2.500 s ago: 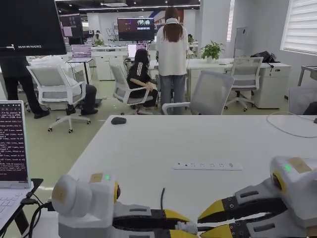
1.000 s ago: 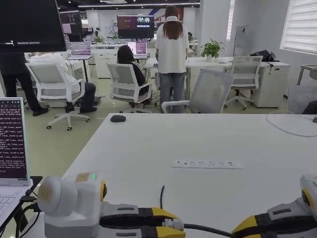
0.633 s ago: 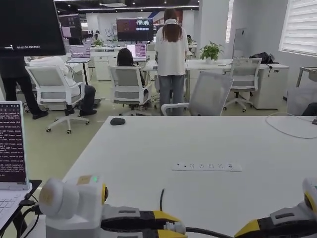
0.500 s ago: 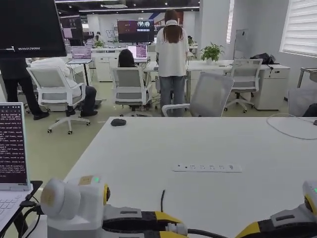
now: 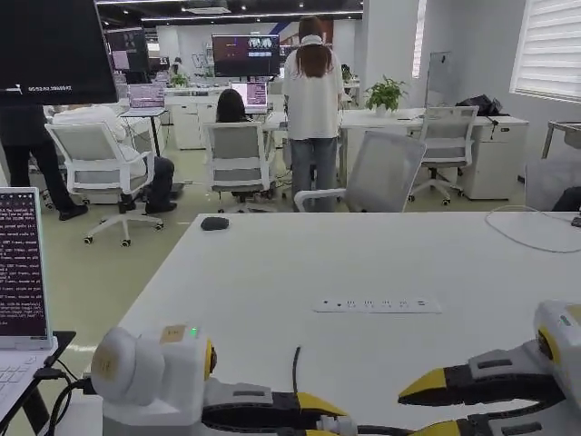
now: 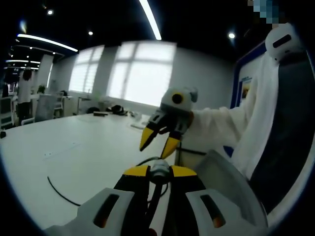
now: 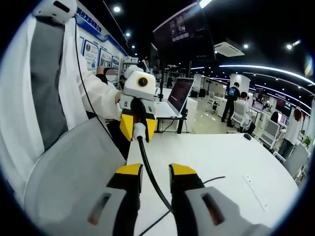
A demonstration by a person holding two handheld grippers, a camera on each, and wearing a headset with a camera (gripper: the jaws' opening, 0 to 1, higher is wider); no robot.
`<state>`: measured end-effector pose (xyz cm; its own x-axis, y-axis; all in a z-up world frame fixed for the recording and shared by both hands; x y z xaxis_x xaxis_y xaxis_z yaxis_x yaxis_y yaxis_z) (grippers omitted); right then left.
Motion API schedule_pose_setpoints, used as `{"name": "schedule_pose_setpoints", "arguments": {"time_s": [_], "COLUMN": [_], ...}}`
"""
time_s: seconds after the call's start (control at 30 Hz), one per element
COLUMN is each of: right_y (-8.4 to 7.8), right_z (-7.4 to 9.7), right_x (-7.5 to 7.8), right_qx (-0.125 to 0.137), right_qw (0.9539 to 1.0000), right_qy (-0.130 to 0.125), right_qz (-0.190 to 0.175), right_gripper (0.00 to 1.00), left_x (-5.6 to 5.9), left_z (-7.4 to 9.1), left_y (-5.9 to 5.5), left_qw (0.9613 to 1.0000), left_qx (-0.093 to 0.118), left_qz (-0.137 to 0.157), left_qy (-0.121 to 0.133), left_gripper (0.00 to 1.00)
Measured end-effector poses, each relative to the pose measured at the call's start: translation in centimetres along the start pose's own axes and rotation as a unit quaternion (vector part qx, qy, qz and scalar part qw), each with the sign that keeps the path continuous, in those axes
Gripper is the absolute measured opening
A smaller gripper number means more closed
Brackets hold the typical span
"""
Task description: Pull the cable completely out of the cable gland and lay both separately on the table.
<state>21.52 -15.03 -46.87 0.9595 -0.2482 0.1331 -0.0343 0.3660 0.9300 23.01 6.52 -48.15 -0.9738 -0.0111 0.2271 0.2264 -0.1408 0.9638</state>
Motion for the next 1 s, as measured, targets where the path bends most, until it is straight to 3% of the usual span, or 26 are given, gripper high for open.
{"name": "schedule_pose_setpoints", "arguments": {"time_s": [0.43,0.67,1.0], "right_y": [1.2,1.0,1.0], "right_z": [-2.7,-2.7,-2.6], "right_x": [-0.7,-0.6,-0.7], "right_qx": [0.009,0.01,0.012], "right_qw": [0.9992,0.999,0.9991], "right_qy": [0.036,0.042,0.038], "right_qz": [0.016,0.011,0.008], "right_gripper": [0.18,0.05,0.05], "left_x": [0.0,-0.2,-0.2], "left_z": [-0.2,-0.1,-0.3], "left_y": [0.0,0.1,0.2], "left_qw": [1.0,0.9999,0.9999], "left_qx": [0.006,0.01,0.012], "left_qz": [0.005,0.006,0.006], "left_qy": [-0.005,-0.002,-0.006], "left_gripper": [0.16,0.16,0.16]}}
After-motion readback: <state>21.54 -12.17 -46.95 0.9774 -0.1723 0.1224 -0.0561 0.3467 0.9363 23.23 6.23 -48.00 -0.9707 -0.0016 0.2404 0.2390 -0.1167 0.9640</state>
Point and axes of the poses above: the centre of the closed fingertips' face, and the gripper's own axes: z roughly backward along the fingers, x roughly to its right, y roughly out of its top, the point moved 10 cm from there along z, roughly backward along the fingers, and after that the axes turned 3 degrees about -y, right-handed, at the moved point
